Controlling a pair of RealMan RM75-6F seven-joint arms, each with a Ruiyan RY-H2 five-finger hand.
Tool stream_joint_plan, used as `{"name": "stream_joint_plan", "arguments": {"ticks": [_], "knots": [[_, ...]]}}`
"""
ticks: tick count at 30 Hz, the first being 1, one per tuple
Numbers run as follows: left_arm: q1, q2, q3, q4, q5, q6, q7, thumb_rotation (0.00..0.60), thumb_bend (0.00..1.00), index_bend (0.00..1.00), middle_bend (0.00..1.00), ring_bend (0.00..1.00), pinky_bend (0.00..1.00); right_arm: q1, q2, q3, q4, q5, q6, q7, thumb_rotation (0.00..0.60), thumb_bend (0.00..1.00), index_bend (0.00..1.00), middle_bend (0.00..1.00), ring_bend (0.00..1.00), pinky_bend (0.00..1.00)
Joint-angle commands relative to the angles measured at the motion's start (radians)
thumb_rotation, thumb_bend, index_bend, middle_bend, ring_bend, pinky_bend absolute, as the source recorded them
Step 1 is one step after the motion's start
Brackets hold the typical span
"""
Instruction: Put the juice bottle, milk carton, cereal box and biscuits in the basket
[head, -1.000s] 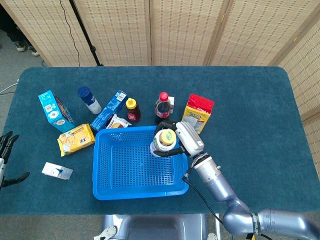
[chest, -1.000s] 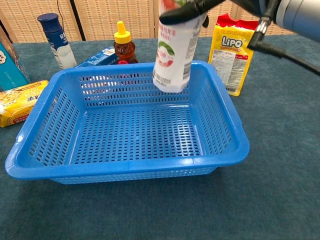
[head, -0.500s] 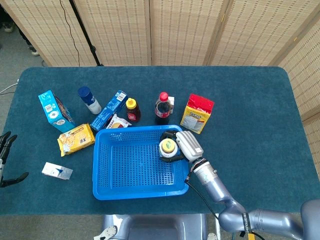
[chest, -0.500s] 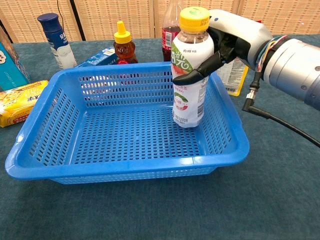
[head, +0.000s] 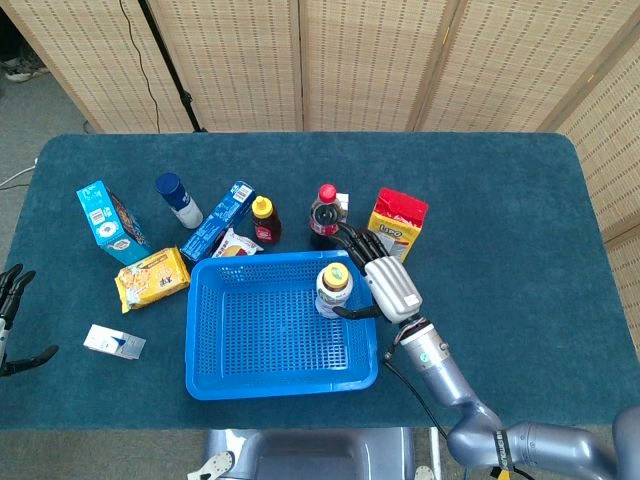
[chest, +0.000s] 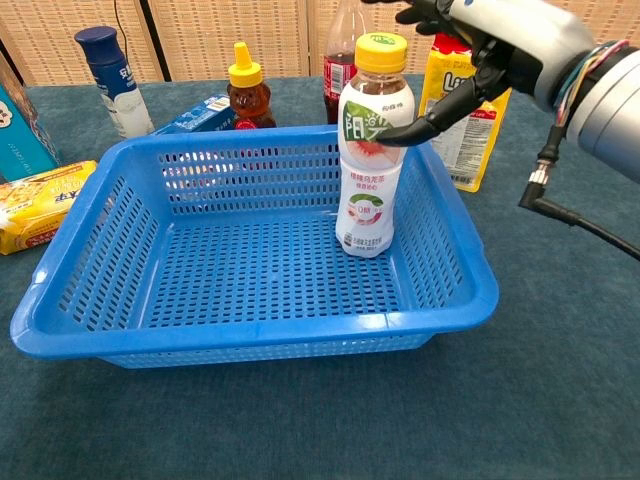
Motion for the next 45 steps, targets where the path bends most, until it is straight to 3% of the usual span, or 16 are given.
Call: {"name": "stream_joint_plan", "arguments": {"ticks": [1, 8, 11, 15, 19, 24, 33, 37, 41, 45], "knots": [[0.0, 0.002, 0.0, 0.002, 0.0, -0.002, -0.008, 0.6, 0.04, 0.0, 0.0, 0.0, 0.0, -0.028, 0.045, 0.017, -0.065, -0.003, 0.033, -0.008, 0.6, 0.03, 0.07, 0.0, 0.0, 0.0], [-0.008, 0.021, 0.011, 0.012, 0.017, -0.022, -0.051, 0.6, 0.04, 0.0, 0.0, 0.0, 0.0, -0.135, 0.238, 0.004, -0.212, -0.093, 0.146, 0.029, 0.6, 0.0, 0.07, 0.0, 0.0, 0.0], [-0.013, 0.029, 0.018, 0.019, 0.032, -0.029, -0.07, 0.6, 0.04, 0.0, 0.0, 0.0, 0.0, -0.196, 0.31, -0.034, -0.205, -0.147, 0.201, 0.058, 0.6, 0.0, 0.07, 0.0, 0.0, 0.0], [-0.041, 0.038, 0.044, 0.051, 0.087, -0.071, -0.116, 0.6, 0.04, 0.0, 0.0, 0.0, 0.0, -0.313, 0.404, -0.132, -0.136, -0.25, 0.305, 0.122, 0.6, 0.0, 0.07, 0.0, 0.0, 0.0], [-0.07, 0.024, 0.075, 0.103, 0.141, -0.112, -0.172, 0.6, 0.04, 0.0, 0.0, 0.0, 0.0, -0.408, 0.413, -0.212, -0.036, -0.335, 0.409, 0.112, 0.6, 0.0, 0.06, 0.0, 0.0, 0.0], [-0.094, 0.011, 0.114, 0.155, 0.184, -0.151, -0.252, 0.6, 0.04, 0.0, 0.0, 0.0, 0.0, -0.491, 0.395, -0.269, 0.057, -0.358, 0.47, 0.133, 0.6, 0.0, 0.04, 0.0, 0.0, 0.0], [-0.141, -0.031, 0.106, 0.159, 0.149, -0.231, -0.217, 0.6, 0.04, 0.0, 0.0, 0.0, 0.0, -0.536, 0.37, -0.272, 0.138, -0.361, 0.501, 0.197, 0.6, 0.0, 0.03, 0.0, 0.0, 0.0], [-0.169, -0.059, 0.099, 0.156, 0.128, -0.278, -0.18, 0.6, 0.04, 0.01, 0.0, 0.0, 0.11, -0.537, 0.379, -0.263, 0.144, -0.354, 0.492, 0.214, 0.6, 0.0, 0.02, 0.0, 0.0, 0.0], [-0.188, -0.089, 0.099, 0.151, 0.109, -0.323, -0.125, 0.6, 0.04, 0.2, 0.03, 0.05, 0.33, -0.539, 0.387, -0.257, 0.146, -0.35, 0.486, 0.233, 0.6, 0.0, 0.02, 0.0, 0.0, 0.0], [-0.203, -0.109, 0.099, 0.145, 0.094, -0.35, -0.08, 0.6, 0.07, 0.33, 0.15, 0.18, 0.42, -0.543, 0.39, -0.253, 0.14, -0.357, 0.488, 0.234, 0.6, 0.0, 0.02, 0.0, 0.0, 0.0]]}}
